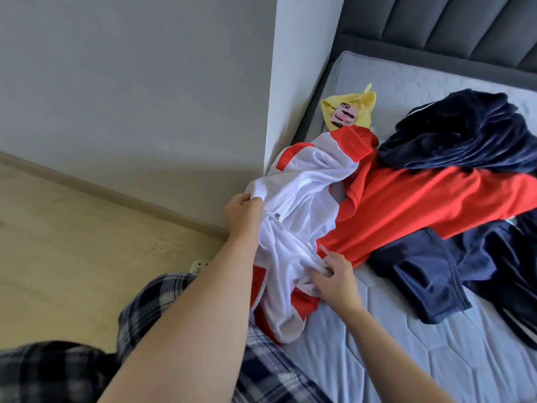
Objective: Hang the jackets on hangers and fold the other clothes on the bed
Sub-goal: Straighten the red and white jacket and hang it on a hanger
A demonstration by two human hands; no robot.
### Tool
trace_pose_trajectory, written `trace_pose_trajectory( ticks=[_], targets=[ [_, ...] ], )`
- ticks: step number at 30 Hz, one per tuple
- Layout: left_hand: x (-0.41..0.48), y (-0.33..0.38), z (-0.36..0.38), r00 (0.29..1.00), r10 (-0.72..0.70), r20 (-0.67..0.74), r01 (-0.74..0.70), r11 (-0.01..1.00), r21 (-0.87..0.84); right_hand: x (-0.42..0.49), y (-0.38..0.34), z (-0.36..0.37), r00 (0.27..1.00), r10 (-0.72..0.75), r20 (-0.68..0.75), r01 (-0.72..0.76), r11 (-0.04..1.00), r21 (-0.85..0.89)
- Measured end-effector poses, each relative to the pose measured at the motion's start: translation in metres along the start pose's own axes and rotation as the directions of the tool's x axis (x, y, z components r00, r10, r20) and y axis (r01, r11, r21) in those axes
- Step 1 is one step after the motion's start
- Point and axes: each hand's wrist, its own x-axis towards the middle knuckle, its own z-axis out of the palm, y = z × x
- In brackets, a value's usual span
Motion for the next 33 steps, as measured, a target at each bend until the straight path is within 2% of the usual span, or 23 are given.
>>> trace_pose_trajectory(
  ticks=[1, 2, 3, 4, 5, 6, 7, 8, 9, 11, 13, 14, 16, 18, 20, 22, 24, 26, 27, 29, 31, 33],
  targets=[
    [-0.001, 0.002, -0.001, 0.997, 0.048, 0.060, -0.060, 0.973, 0.221, 0.003, -0.003, -0.004, 0.998, 0.056, -0.020, -0.053, 0.994, 0.098],
    [-0.003, 0.003, -0.001, 0.974, 0.138, 0.179, -0.215, 0.812, 0.543, 0.007, -0.005, -0.009, 0.993, 0.104, -0.060, -0.092, 0.980, 0.174],
    [-0.006, 0.002, 0.000, 0.915, 0.204, 0.348, -0.400, 0.566, 0.721, 0.011, -0.010, -0.015, 0.986, 0.113, -0.121, -0.085, 0.973, 0.213],
    [-0.010, 0.002, 0.003, 0.830, 0.243, 0.503, -0.558, 0.385, 0.735, 0.014, -0.015, -0.021, 0.980, 0.098, -0.172, -0.059, 0.975, 0.216],
    [-0.015, 0.003, 0.005, 0.747, 0.230, 0.624, -0.662, 0.348, 0.664, 0.016, -0.021, -0.026, 0.977, 0.080, -0.197, -0.037, 0.976, 0.214],
    [-0.019, 0.001, 0.006, 0.691, 0.167, 0.703, -0.690, 0.439, 0.575, 0.017, -0.026, -0.029, 0.977, 0.066, -0.205, -0.019, 0.974, 0.227],
    [-0.022, -0.003, 0.006, 0.652, 0.072, 0.755, -0.655, 0.553, 0.514, 0.017, -0.033, -0.034, 0.976, 0.050, -0.211, 0.003, 0.969, 0.248],
    [-0.025, -0.006, 0.005, 0.618, -0.018, 0.786, -0.613, 0.614, 0.497, 0.017, -0.037, -0.037, 0.975, 0.032, -0.222, 0.029, 0.964, 0.265],
    [-0.026, -0.008, 0.004, 0.597, -0.070, 0.799, -0.599, 0.624, 0.502, 0.017, -0.042, -0.041, 0.972, 0.023, -0.233, 0.045, 0.958, 0.284],
    [-0.027, -0.009, 0.004, 0.576, -0.083, 0.813, -0.612, 0.616, 0.497, 0.016, -0.050, -0.047, 0.962, 0.033, -0.272, 0.067, 0.935, 0.349],
    [-0.027, -0.007, 0.006, 0.583, -0.083, 0.808, -0.629, 0.584, 0.513, 0.015, -0.056, -0.047, 0.956, 0.127, -0.264, 0.026, 0.861, 0.508],
    [-0.025, -0.007, 0.007, 0.599, -0.079, 0.797, -0.640, 0.551, 0.536, 0.017, -0.055, -0.045, 0.955, 0.175, -0.241, -0.006, 0.819, 0.574],
    [-0.023, -0.009, 0.008, 0.661, -0.011, 0.750, -0.636, 0.521, 0.569, 0.017, -0.051, -0.040, 0.961, 0.213, -0.176, -0.074, 0.811, 0.580],
    [-0.022, -0.009, 0.008, 0.738, 0.090, 0.668, -0.554, 0.646, 0.525, 0.017, -0.043, -0.033, 0.972, 0.230, -0.054, -0.170, 0.840, 0.515],
    [-0.019, -0.005, 0.009, 0.831, 0.142, 0.538, -0.386, 0.843, 0.375, 0.009, -0.035, -0.022, 0.957, 0.278, 0.082, -0.281, 0.824, 0.491],
    [-0.014, 0.001, 0.009, 0.906, 0.122, 0.405, -0.210, 0.961, 0.181, 0.000, -0.031, -0.014, 0.935, 0.283, 0.212, -0.353, 0.793, 0.497],
    [-0.008, 0.006, 0.009, 0.955, 0.050, 0.292, -0.057, 0.998, 0.014, -0.003, -0.029, -0.010, 0.910, 0.228, 0.347, -0.374, 0.814, 0.445],
    [-0.002, 0.009, 0.011, 0.972, -0.037, 0.232, 0.074, 0.986, -0.151, -0.003, -0.027, -0.010, 0.863, 0.185, 0.469, -0.377, 0.855, 0.357],
    [0.001, 0.009, 0.011, 0.971, -0.072, 0.230, 0.122, 0.970, -0.210, -0.001, -0.027, -0.010, 0.855, 0.183, 0.485, -0.368, 0.874, 0.319],
    [0.004, 0.011, 0.009, 0.964, -0.113, 0.241, 0.176, 0.951, -0.256, 0.002, -0.031, -0.009, 0.903, 0.208, 0.375, -0.326, 0.901, 0.285],
    [0.009, 0.013, 0.004, 0.965, -0.177, 0.193, 0.221, 0.946, -0.239, 0.009, -0.033, -0.010, 0.962, 0.242, 0.127, -0.272, 0.894, 0.356],
    [0.013, 0.015, -0.005, 0.958, -0.257, 0.126, 0.280, 0.931, -0.234, 0.017, -0.042, -0.024, 0.955, 0.243, -0.169, -0.151, 0.891, 0.429]
  ],
)
